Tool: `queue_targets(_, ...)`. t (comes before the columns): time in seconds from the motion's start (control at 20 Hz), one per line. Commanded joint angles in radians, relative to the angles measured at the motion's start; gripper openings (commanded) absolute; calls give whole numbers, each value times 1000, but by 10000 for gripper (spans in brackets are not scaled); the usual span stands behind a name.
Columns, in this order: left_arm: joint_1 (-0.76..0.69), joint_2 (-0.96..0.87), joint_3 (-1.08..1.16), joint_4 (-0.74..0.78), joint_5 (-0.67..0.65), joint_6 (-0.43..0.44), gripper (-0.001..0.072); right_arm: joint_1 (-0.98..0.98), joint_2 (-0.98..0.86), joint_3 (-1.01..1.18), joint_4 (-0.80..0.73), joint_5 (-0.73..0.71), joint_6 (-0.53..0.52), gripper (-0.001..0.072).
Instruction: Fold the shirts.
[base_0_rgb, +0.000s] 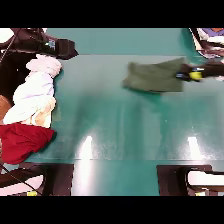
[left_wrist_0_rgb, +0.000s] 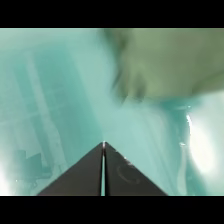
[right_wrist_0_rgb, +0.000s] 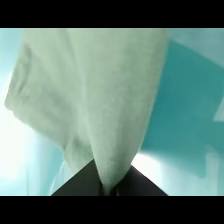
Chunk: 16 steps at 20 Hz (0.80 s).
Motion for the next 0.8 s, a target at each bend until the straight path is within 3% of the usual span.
queue_targets(0.0, -40, 0, 0, 0, 25, -2, 43, -328, 167, -158, -26, -82, 26, 14)
queue_targets(0.25, -60, 0, 0, -1, 72, -7, 43, -663, 327, -368, -27, -184, 44, 13)
queue_targets(0.5, -60, 0, 0, 0, 78, -11, 44, -785, 391, -492, -72, -185, 58, 34)
queue_targets(0.6, -60, 0, 0, 1, 75, -11, 43, -812, 371, -470, -80, -136, 55, 398)
queue_targets(0.65, -60, 0, 0, 1, 74, -11, 44, -833, 357, -436, -108, -95, 55, 500)
queue_targets(0.75, -60, 0, 0, 1, 68, -11, 44, -876, 328, -335, -161, 19, 56, 503)
